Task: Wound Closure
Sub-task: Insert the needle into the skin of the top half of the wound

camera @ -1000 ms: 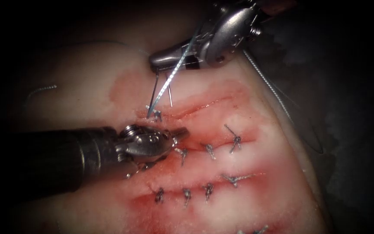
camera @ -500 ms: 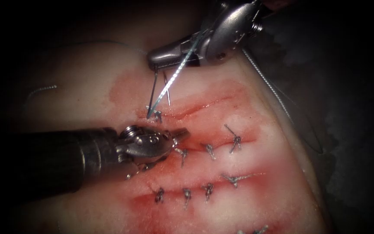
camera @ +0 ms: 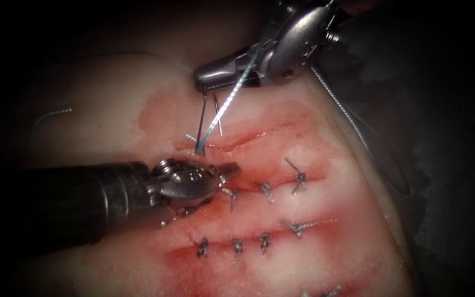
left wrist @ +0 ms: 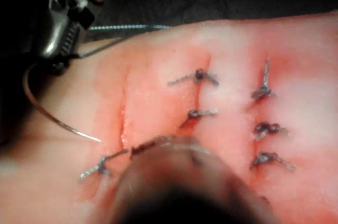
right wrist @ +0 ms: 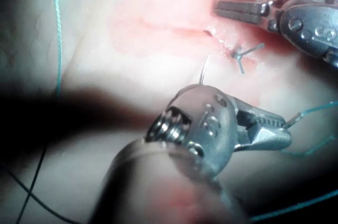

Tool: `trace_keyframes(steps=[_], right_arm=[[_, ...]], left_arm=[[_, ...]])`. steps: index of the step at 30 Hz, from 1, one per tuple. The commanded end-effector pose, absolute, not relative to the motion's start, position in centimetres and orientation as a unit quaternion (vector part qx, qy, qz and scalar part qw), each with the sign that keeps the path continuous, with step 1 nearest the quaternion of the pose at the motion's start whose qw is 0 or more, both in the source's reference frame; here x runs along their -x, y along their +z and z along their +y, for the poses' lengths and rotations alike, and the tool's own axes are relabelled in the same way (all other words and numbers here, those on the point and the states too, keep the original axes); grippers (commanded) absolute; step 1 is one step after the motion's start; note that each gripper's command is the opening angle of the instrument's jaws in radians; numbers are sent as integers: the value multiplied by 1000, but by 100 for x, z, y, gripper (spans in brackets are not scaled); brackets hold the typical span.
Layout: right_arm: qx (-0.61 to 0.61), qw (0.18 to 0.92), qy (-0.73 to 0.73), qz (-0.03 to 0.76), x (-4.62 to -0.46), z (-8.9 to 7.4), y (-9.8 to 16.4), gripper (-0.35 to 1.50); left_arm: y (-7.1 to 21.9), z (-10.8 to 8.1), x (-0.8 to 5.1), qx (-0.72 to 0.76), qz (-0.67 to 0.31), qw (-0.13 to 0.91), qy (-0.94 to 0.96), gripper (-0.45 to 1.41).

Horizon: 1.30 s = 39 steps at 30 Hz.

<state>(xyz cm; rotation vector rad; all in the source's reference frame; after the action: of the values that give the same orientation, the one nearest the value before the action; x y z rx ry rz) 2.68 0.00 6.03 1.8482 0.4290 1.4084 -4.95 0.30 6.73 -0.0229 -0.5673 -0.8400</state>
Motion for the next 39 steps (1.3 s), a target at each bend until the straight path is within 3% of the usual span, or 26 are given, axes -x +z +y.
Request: trace_keyframes(steps=[1,39], right_arm=[[-724,381,550,170,-277,1,610,-35],[-721,389,545,176,-282,-17,621,-35]], left_arm=[[676,35,501,12,-273,874,-402,-45],[671,39,501,10,-272,874,-404,-45]])
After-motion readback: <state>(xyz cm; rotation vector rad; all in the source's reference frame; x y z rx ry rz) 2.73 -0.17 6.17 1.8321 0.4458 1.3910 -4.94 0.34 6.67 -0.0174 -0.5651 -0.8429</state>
